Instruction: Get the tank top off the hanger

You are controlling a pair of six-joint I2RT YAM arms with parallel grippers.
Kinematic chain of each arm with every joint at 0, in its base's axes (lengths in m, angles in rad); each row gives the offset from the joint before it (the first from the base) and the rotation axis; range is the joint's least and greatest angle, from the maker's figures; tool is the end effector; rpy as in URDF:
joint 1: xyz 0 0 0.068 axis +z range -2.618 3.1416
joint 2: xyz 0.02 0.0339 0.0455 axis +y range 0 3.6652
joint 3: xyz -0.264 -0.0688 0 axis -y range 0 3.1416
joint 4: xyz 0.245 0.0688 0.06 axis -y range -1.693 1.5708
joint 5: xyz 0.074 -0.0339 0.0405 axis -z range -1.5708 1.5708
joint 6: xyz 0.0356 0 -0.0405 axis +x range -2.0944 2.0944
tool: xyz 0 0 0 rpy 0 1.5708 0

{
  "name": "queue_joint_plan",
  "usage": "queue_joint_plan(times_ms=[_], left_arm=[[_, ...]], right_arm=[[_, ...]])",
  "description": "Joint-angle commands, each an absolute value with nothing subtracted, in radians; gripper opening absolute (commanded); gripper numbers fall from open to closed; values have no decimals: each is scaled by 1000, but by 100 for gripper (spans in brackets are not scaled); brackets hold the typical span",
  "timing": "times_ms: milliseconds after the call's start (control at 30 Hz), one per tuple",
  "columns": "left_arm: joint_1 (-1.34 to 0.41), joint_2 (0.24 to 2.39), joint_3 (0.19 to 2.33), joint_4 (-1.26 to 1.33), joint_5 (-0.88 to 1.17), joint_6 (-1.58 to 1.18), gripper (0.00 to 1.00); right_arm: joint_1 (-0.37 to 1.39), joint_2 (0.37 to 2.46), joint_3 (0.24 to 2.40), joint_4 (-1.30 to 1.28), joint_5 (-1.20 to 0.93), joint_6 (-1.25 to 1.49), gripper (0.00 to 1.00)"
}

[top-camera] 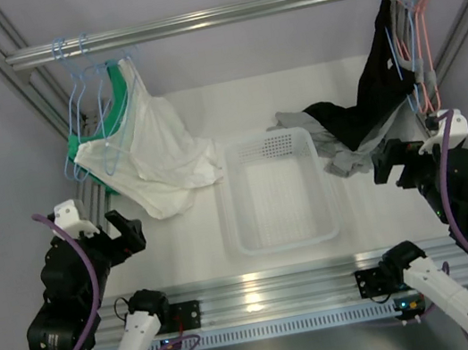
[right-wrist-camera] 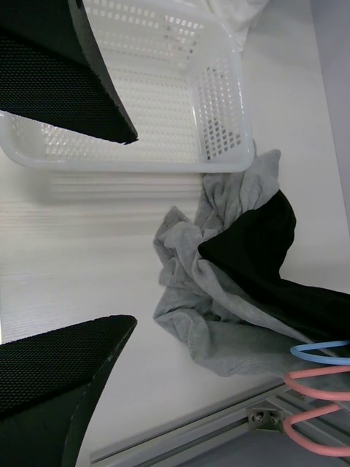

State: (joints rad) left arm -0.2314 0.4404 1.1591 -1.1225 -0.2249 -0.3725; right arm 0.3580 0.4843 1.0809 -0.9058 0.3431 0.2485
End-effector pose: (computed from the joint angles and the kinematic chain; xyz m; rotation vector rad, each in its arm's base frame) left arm 0.0272 0.0018 0.3898 -0.2843 1.9473 -0.1737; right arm 0.0583 0.0090 0.3910 0.1323 1.8579 0.0975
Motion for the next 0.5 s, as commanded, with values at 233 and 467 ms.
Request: queue_joint_plan(times_ms=[233, 467], left_arm=[[-227, 449, 1238, -1081, -166, -347, 99], [-225, 707, 1585, -1086, -78, -302, 99]], right_arm=[[371, 482, 1071, -885, 324, 258, 99], [370, 491, 1039, -822, 161, 270, 99]])
